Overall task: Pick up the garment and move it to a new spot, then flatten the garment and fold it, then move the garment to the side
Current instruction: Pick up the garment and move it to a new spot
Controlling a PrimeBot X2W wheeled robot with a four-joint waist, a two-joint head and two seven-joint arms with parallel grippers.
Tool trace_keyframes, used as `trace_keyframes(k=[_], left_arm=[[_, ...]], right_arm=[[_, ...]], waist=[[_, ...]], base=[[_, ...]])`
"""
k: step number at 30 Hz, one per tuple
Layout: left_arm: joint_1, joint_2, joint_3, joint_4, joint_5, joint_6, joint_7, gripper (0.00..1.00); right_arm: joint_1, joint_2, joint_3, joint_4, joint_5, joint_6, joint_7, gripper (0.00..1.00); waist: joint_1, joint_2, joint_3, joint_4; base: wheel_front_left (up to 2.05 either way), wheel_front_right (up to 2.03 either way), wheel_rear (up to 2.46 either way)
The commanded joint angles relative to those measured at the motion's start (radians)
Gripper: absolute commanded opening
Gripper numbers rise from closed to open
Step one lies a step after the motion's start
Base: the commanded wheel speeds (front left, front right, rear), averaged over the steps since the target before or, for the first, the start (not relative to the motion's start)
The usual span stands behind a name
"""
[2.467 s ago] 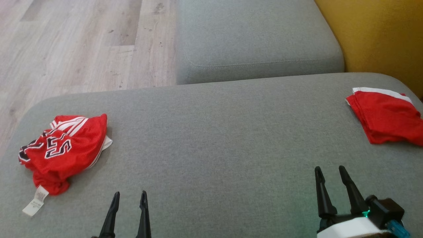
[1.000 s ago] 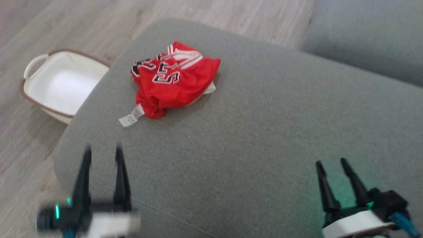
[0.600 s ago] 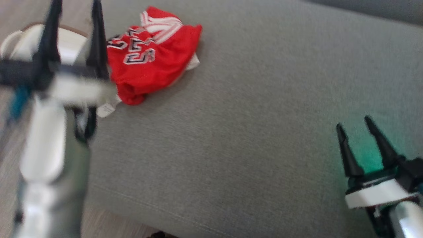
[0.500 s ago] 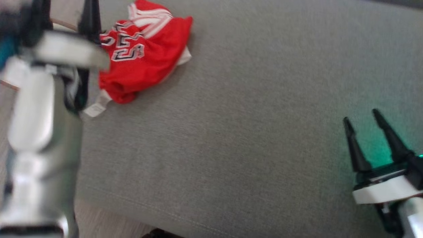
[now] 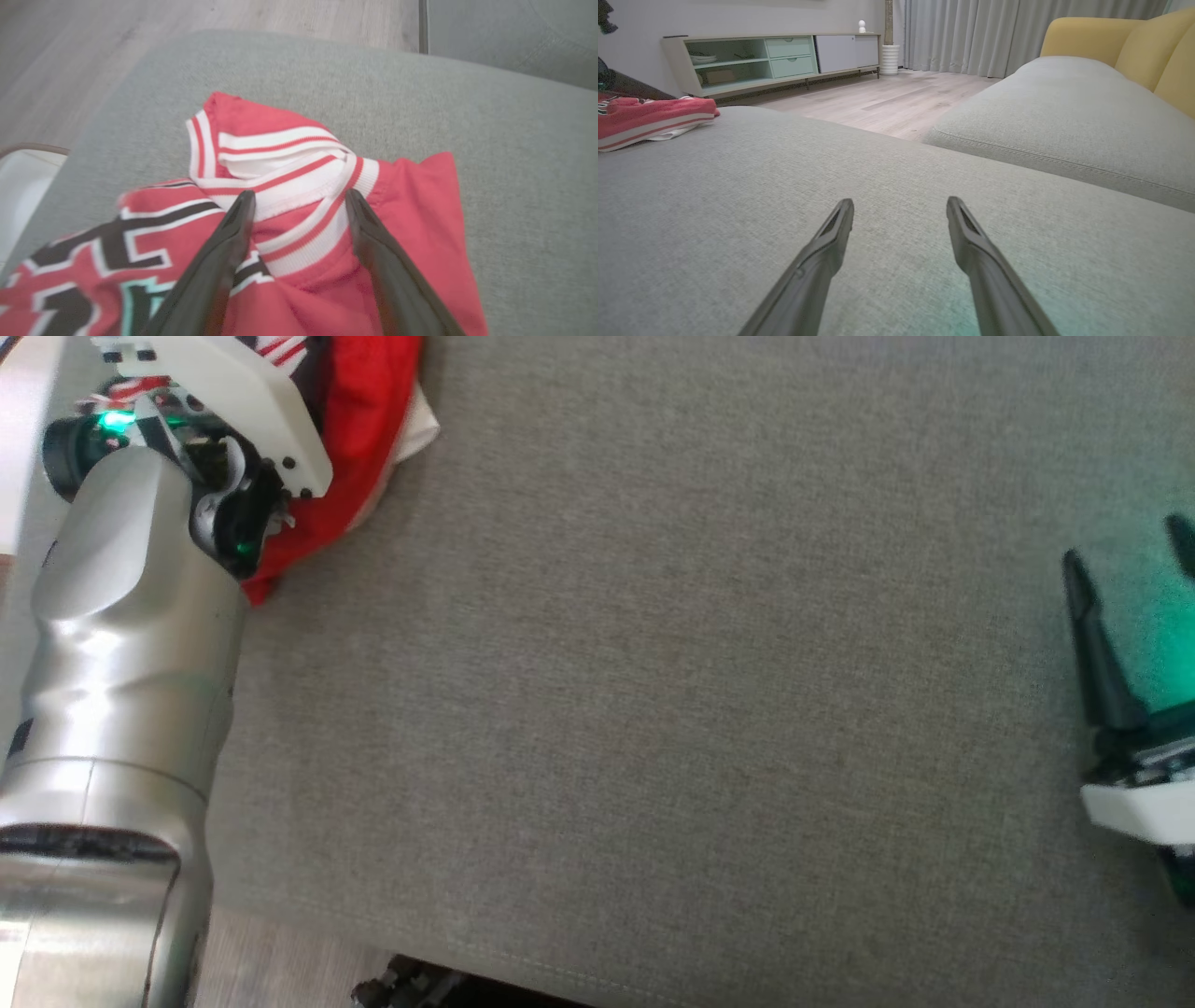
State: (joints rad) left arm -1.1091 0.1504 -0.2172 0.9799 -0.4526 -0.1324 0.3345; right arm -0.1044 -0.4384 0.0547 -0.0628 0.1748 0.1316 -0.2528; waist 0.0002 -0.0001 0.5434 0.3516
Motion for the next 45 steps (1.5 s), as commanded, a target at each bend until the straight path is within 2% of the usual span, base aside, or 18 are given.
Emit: trace_keyframes(k=[1,6,7,8,15,20,23,29,35,40,45], left_arm=[[-0.043,0.051,0.006,0.003,-0.017,0.002,-0.005,1.0],[-0.063,0.071,-0.026,0.103,-0.01,0.002,-0.063,1.0],[-0.064,0.07,-0.036,0.119,-0.01,0.002,-0.067,0.52],[-0.067,0.069,-0.046,0.131,-0.011,0.002,-0.071,0.0],[-0.108,0.1,-0.103,0.132,-0.032,0.002,-0.194,0.0],[-0.158,0.146,-0.163,0.08,-0.047,0.002,-0.273,0.0],[-0.177,0.17,-0.206,0.048,-0.068,0.002,-0.28,0.0],[-0.194,0.212,-0.319,-0.031,-0.112,0.002,-0.24,0.0],[-0.191,0.237,-0.441,-0.167,-0.176,0.002,-0.196,0.0],[-0.177,0.222,-0.505,-0.279,-0.261,0.002,-0.172,0.0],[-0.163,0.191,-0.57,-0.386,-0.324,0.002,-0.159,0.0]], right_arm=[[-0.001,-0.026,0.0,-0.04,-0.004,-0.001,-0.009,1.0],[0.016,-0.027,-0.033,-0.066,-0.01,-0.001,-0.009,1.0],[0.022,-0.026,-0.038,-0.068,-0.012,-0.001,-0.009,1.0],[0.027,-0.025,-0.042,-0.07,-0.014,-0.001,-0.009,1.0],[0.025,0.01,-0.038,-0.06,-0.018,-0.001,-0.009,1.0],[-0.003,0.059,-0.003,-0.029,-0.005,-0.001,-0.009,1.0],[-0.019,0.1,0.032,0.002,0.002,-0.001,-0.009,1.0],[-0.029,0.181,0.102,0.055,0.019,-0.001,-0.009,1.0],[-0.011,0.245,0.14,0.076,0.034,-0.001,-0.009,1.0],[0.013,0.268,0.164,0.081,0.038,-0.001,-0.009,1.0],[0.031,0.285,0.147,0.071,0.04,-0.001,-0.009,1.0]], waist=[[-0.0002,0.0001,0.041,-0.015],[-0.0002,0.0001,0.072,-0.027],[-0.0002,0.0001,0.075,-0.028],[-0.0002,0.0001,0.076,-0.028],[-0.0002,0.0001,0.03,-0.038],[-0.0002,0.0001,-0.058,-0.069],[-0.0002,0.0001,-0.132,-0.102],[-0.0002,0.0001,-0.294,-0.203],[-0.0002,0.0001,-0.432,-0.328],[-0.0002,0.0001,-0.507,-0.429],[-0.0002,0.0001,-0.528,-0.504]], base=[[0.0,0.0,0.0],[0.0,0.0,0.0],[0.0,0.0,0.0],[0.0,0.0,0.0],[0.0,0.0,0.0],[0.0,0.0,0.0],[0.0,0.0,0.0],[0.0,0.0,0.0],[0.0,0.0,0.0],[0.0,0.0,0.0],[0.0,0.0,0.0]])
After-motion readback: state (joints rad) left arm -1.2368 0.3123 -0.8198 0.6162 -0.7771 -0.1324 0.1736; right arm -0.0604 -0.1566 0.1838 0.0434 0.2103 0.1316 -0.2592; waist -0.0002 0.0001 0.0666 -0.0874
